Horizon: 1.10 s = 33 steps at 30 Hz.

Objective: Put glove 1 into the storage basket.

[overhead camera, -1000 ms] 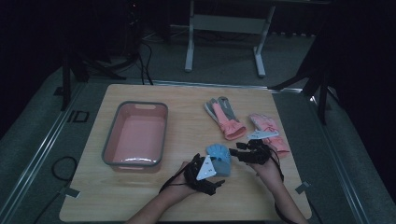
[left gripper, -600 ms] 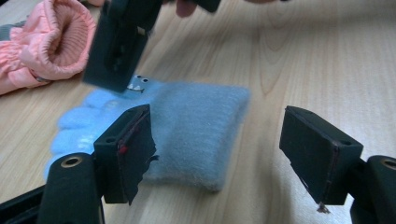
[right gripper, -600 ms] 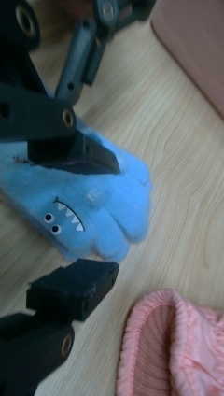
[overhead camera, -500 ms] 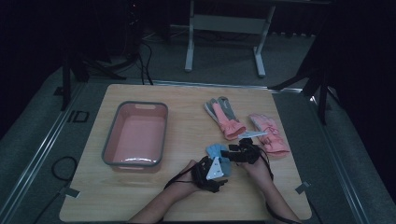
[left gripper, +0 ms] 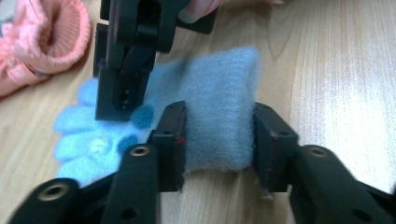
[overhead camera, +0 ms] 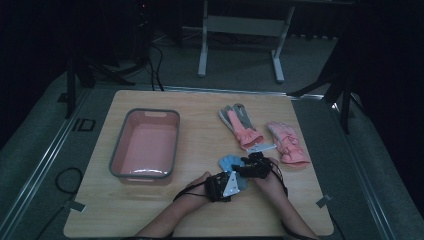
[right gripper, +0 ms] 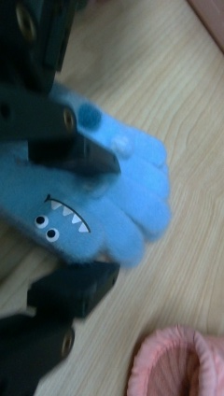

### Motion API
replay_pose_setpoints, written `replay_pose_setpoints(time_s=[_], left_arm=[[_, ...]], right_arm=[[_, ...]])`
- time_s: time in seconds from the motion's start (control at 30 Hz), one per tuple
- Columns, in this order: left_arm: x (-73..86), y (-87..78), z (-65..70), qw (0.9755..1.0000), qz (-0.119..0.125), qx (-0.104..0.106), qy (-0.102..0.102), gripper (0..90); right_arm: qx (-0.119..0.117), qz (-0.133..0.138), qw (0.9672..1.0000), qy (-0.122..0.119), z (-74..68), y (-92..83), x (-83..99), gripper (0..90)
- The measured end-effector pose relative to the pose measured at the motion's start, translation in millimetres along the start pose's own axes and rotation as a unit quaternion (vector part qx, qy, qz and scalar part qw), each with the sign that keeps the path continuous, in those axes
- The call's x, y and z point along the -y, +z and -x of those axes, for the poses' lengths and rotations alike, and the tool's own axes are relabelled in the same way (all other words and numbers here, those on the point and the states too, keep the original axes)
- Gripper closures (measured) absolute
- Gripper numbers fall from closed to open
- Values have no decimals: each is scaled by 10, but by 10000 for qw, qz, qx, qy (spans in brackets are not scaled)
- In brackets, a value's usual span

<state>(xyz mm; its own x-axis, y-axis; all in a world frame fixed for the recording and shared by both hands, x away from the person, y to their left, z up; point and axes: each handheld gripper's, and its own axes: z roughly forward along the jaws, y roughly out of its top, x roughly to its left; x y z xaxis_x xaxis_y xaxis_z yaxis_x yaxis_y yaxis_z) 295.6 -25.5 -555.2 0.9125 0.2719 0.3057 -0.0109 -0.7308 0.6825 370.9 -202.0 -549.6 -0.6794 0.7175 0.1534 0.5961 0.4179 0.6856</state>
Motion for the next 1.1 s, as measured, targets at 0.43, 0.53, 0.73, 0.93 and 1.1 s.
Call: replay_pose_setpoints(time_s=[0.43, 0.53, 0.73, 0.93, 1.1], left_arm=[[-21, -87, -209, 9948, -38, 516, -882, 777], [-37, -132, -240, 9945, -79, 521, -907, 782], [-98, -292, -333, 9953, -86, 437, -863, 784], [-188, -466, -421, 9971, -122, 291, -698, 784], [-250, -583, -485, 9979, -168, 177, -592, 784]], right_arm=[[-477, -126, 9988, 67, -11, -8, -35, 813], [-551, -71, 9984, 126, -11, -23, -57, 818], [-618, 115, 9979, 176, -40, -94, -166, 823], [-670, 312, 9971, 181, -78, -171, -298, 826], [-650, 525, 9964, 135, -136, -274, -469, 827]])
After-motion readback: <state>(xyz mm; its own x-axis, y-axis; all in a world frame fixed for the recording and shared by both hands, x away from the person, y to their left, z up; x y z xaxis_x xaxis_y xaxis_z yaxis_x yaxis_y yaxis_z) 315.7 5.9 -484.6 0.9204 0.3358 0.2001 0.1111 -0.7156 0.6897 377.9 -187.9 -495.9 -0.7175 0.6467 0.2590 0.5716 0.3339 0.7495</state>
